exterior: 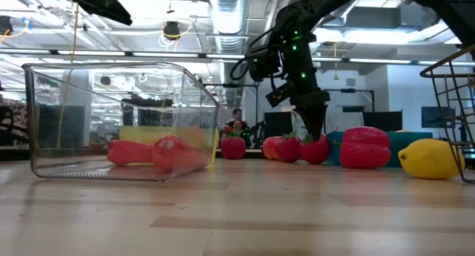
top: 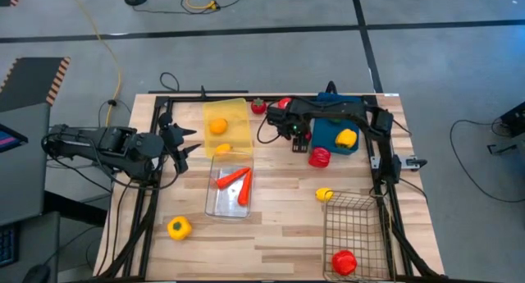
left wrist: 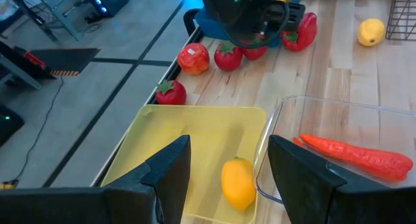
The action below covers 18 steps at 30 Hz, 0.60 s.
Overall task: Sort produce into baskets
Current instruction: Put the middle red tomato into the wire basket
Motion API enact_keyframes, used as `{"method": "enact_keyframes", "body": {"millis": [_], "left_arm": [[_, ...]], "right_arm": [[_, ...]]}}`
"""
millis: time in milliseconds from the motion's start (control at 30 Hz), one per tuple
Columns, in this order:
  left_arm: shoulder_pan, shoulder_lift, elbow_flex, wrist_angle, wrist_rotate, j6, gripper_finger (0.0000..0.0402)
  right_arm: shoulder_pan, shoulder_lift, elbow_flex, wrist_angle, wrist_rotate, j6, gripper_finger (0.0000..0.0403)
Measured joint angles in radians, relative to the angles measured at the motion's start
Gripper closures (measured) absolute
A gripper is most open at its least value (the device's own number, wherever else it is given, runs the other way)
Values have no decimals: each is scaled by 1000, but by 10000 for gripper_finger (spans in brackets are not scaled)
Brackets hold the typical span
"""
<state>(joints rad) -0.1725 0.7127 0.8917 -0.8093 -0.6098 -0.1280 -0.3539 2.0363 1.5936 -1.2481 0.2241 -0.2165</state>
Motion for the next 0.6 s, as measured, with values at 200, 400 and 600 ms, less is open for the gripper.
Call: {"method": "enact_keyframes", "body": {"millis": [200,400,600], "left_arm": [[0,0,0,0,0,0,208],[0,0,0,0,0,0,208],[0,0,0,0,0,2,208]], "right_arm": [[-8,27,3,-14,0,5,132],[-8,62,3,-23,1,6,132],[-6,67,2,-18,16,8,148]]}}
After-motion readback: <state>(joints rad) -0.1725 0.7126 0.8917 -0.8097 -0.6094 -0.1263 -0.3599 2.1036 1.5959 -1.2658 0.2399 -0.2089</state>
